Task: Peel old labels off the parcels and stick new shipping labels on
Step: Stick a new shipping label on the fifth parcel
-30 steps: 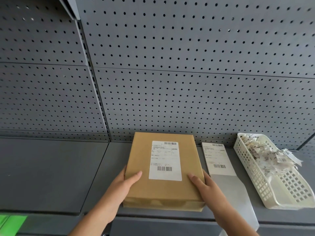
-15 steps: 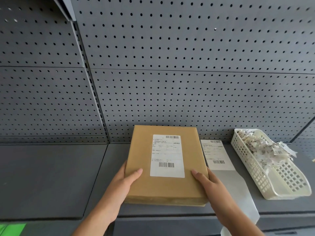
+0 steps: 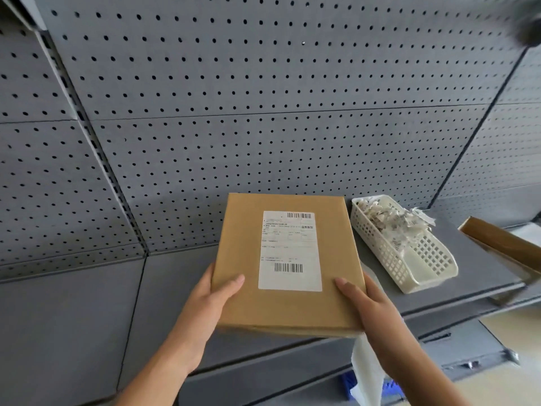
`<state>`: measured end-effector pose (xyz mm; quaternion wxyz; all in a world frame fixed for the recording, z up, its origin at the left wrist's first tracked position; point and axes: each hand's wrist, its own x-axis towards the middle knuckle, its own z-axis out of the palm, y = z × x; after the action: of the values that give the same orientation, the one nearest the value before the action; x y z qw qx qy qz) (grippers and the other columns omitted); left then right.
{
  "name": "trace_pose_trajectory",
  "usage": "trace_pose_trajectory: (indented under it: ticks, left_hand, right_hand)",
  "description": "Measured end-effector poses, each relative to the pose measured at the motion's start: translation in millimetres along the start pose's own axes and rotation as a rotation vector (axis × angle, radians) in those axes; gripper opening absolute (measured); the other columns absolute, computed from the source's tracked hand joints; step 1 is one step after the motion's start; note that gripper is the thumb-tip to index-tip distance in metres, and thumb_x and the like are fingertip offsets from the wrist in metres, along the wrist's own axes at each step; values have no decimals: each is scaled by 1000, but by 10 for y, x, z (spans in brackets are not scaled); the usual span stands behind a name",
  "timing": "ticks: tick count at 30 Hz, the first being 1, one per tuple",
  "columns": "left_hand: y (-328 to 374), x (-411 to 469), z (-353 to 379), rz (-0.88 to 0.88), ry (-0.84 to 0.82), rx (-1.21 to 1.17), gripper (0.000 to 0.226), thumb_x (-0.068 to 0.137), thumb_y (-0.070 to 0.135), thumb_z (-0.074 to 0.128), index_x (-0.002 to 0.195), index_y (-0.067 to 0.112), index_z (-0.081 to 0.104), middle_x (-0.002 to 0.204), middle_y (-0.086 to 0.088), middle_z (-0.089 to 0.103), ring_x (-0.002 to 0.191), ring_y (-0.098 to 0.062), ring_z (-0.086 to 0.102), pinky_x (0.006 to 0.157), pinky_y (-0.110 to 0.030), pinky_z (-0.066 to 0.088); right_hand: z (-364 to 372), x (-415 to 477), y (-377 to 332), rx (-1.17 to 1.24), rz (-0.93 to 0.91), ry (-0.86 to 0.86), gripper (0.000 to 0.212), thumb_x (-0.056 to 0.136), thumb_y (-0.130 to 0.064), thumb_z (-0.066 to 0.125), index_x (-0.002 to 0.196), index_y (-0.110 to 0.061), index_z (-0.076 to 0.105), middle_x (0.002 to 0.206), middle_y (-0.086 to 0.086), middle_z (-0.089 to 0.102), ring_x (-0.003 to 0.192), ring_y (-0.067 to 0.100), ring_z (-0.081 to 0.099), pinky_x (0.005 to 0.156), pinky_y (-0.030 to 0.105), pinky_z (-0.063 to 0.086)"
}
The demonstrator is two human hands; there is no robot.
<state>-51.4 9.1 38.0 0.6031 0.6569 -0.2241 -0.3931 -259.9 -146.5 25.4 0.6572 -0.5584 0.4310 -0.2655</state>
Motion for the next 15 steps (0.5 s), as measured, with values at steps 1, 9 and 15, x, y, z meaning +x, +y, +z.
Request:
trace_pose_trajectory:
  ticks: [1, 9, 15]
  left_hand:
    - [29, -7, 69, 7, -16, 0, 37, 97, 29, 64, 131, 42, 57, 118, 22, 71, 106, 5, 67, 98, -26, 44]
    - [191, -74, 819, 22, -128, 4, 32, 96, 27, 64, 126, 37, 61, 112, 20, 74, 97, 5, 69, 85, -21, 44]
    - [199, -163, 1461, 41, -230, 25, 35, 94, 30, 65, 128, 38, 59, 112, 17, 74, 100, 0, 70, 90, -27, 47]
  right_hand:
    - [-64, -42, -25, 20, -2, 13, 25, 94, -33, 63, 118, -40, 61, 102, -12, 76, 89, 7, 72, 62, 12, 51]
    - [-770, -281, -85, 44, -39, 148, 37, 91, -46, 62, 127, -45, 54, 97, -20, 74, 81, 0, 71, 65, 15, 47]
    - [-1403, -565, -80, 52, -75, 241, 41, 91, -48, 60, 130, -44, 50, 104, -16, 72, 82, 1, 71, 58, 12, 49]
